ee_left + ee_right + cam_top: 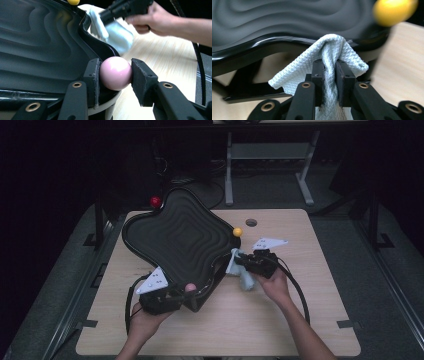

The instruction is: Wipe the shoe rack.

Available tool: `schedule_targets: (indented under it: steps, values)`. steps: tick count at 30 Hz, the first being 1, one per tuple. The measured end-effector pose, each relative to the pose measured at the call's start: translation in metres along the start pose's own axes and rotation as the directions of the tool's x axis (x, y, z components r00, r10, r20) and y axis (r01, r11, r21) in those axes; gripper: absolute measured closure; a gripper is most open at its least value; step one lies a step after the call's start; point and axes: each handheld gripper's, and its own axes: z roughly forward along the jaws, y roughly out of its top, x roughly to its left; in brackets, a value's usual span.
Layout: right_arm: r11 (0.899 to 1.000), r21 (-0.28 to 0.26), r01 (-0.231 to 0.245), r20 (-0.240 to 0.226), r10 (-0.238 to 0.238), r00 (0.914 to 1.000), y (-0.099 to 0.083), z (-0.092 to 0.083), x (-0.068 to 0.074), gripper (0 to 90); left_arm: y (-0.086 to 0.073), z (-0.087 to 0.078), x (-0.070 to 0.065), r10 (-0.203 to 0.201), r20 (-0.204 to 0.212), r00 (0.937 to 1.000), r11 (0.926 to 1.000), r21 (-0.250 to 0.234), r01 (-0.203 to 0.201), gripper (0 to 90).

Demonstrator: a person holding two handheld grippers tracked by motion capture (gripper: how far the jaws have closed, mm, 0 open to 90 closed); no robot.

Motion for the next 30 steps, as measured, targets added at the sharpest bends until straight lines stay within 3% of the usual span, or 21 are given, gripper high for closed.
schedule_targets:
  steps: [2, 11, 14, 19, 21, 23, 25, 30]
  values:
    - [1.0, -0.012, -0.001, -0.026, 0.001, 0.9997, -0.007, 0.005, 0.009, 78.0, 0.0, 0.0, -0.001, 0.0, -0.003, 1.0, 1.0, 0.002, 0.0, 60.2]
    - [0.997, 0.077, 0.013, -0.133, -0.003, 0.9912, -0.034, 0.051, 0.053, 76.2, 0.001, 0.0, -0.002, -0.005, -0.015, 0.9999, 0.9999, 0.009, 0.005, 59.9]
    - [0.996, 0.085, 0.011, -0.13, 0.0, 0.9915, -0.035, 0.058, 0.056, 72.6, 0.001, -0.001, -0.003, -0.004, -0.023, 0.9997, 0.9999, 0.009, 0.004, 59.5]
    - [0.996, 0.088, -0.003, -0.108, 0.013, 0.994, -0.036, 0.063, 0.06, 74.9, 0.001, -0.003, -0.002, -0.005, -0.035, 0.9994, 0.9999, 0.011, 0.006, 59.8]
    - [0.996, 0.084, -0.008, -0.124, 0.019, 0.9921, -0.037, 0.065, 0.067, 75.0, 0.0, -0.005, 0.0, -0.006, -0.046, 0.9989, 0.9999, 0.012, 0.006, 59.8]
    - [0.996, 0.086, 0.017, -0.159, -0.003, 0.9873, -0.037, 0.068, 0.077, 72.3, -0.001, -0.007, 0.002, -0.012, -0.054, 0.9985, 0.9999, 0.01, 0.013, 59.8]
    - [0.995, 0.087, 0.049, -0.135, -0.037, 0.9902, -0.035, 0.068, 0.085, 67.4, -0.001, -0.008, 0.003, -0.017, -0.058, 0.9982, 0.9998, 0.009, 0.018, 59.6]
    - [0.994, 0.094, 0.051, -0.139, -0.037, 0.9896, -0.034, 0.066, 0.085, 62.9, 0.0, -0.01, 0.003, -0.017, -0.058, 0.9982, 0.9998, 0.006, 0.018, 58.9]
